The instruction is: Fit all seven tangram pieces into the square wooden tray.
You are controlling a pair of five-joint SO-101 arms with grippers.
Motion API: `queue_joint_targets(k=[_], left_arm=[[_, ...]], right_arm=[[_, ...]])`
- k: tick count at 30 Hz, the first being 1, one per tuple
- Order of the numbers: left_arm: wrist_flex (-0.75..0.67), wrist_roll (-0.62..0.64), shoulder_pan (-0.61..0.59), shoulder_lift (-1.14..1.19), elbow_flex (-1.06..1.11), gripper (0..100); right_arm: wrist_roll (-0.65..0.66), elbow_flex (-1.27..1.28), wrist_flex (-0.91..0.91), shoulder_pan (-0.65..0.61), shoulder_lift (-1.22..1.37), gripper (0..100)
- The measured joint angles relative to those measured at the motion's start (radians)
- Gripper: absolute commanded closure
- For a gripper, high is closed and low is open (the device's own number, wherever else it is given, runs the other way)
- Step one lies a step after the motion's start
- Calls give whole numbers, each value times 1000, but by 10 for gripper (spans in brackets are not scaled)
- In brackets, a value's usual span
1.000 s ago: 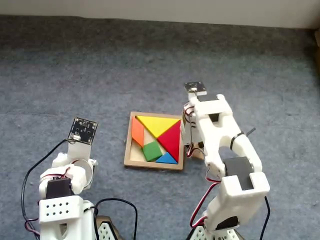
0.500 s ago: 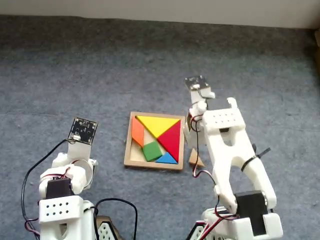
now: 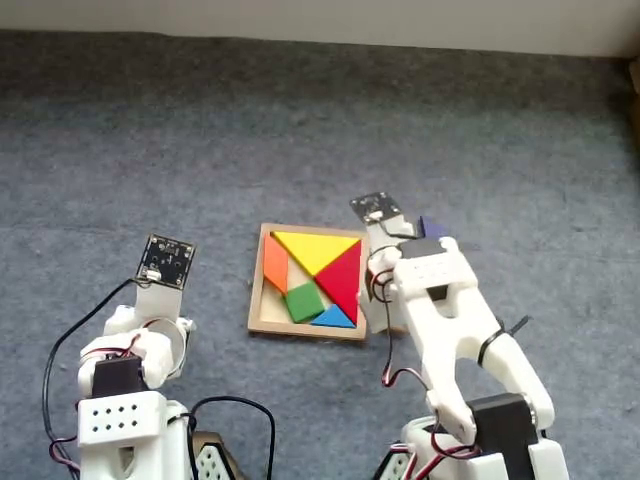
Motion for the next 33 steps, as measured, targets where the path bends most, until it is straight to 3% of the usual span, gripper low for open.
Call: queue_joint_targets(k=[6,16,33], left_arm=[[0,0,0,0,0,852],[0,0,0,0,0,852],[0,0,0,0,0,852]], right_arm=[[2,11,-29,-77,0,749],[3,6,-80,-52,92,800],[3,11,-41,-21,52,800]])
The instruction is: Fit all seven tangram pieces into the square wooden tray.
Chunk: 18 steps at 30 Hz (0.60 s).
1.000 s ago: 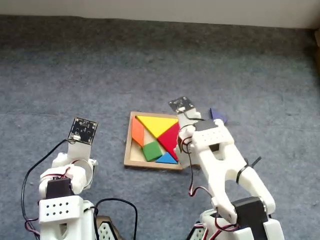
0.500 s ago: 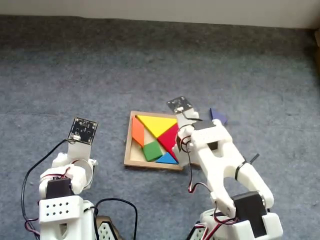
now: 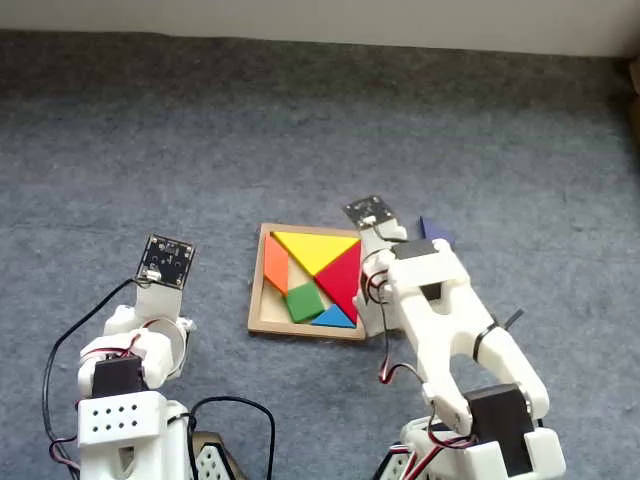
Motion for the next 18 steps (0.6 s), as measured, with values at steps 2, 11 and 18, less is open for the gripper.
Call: queue_joint_targets(k=[2,11,18], left_arm=[[0,0,0,0,0,852],[0,0,0,0,0,852],[0,0,0,0,0,852]], right_arm=[[0,0,0,3,0,800],[0,-5,-6,3,72,836],[0,-2,-8,12,26,922]])
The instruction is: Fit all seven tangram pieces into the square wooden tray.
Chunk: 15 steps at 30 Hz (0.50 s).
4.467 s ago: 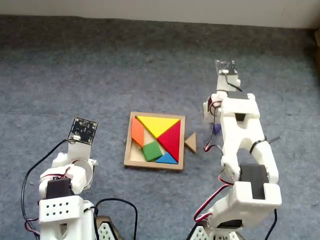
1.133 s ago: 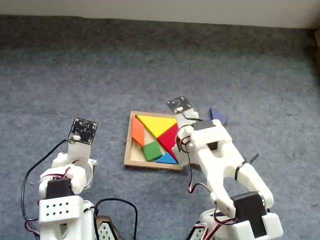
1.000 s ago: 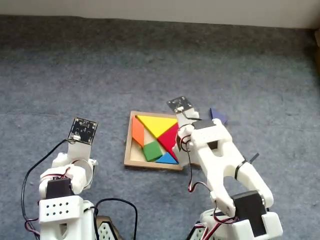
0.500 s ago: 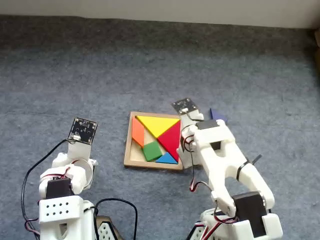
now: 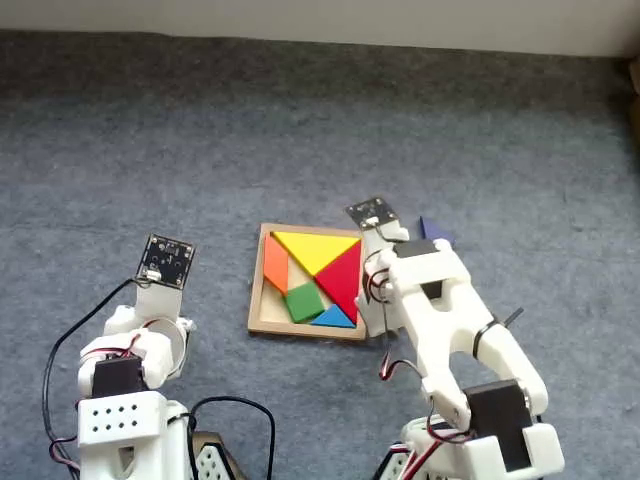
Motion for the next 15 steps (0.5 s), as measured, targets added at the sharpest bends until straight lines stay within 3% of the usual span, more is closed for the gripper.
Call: queue_joint_targets(k=[7,15], left_arm=[[0,0,0,0,0,852],[0,0,0,0,0,852]], right_arm=[[3,2,8,-8,-176,922],[216,2,8,-8,-255,924]])
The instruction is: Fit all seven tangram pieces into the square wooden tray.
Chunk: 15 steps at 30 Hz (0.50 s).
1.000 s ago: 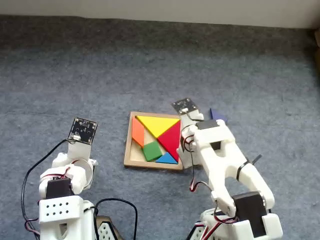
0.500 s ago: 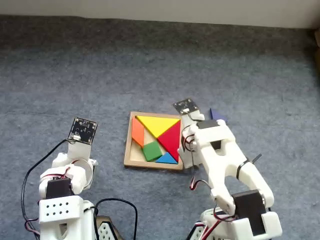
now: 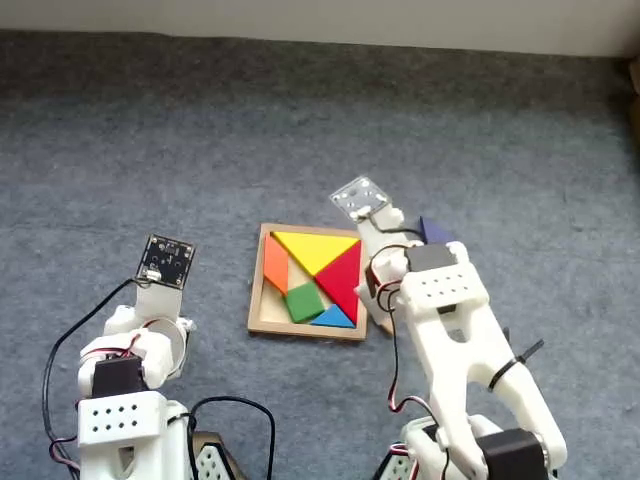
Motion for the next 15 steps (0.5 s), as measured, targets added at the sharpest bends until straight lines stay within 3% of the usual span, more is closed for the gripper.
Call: queue_joint_targets(k=[6,8,11,15], left_arm=[[0,0,0,0,0,852],[0,0,0,0,0,852],[0,0,0,0,0,852],[0,0,0,0,0,852]], right_arm=[[74,0,0,-80,-5,916],[71,0,0,-84,-5,872],[-17,0,2,-86,-5,786],[-150,0,2,-86,-5,770]])
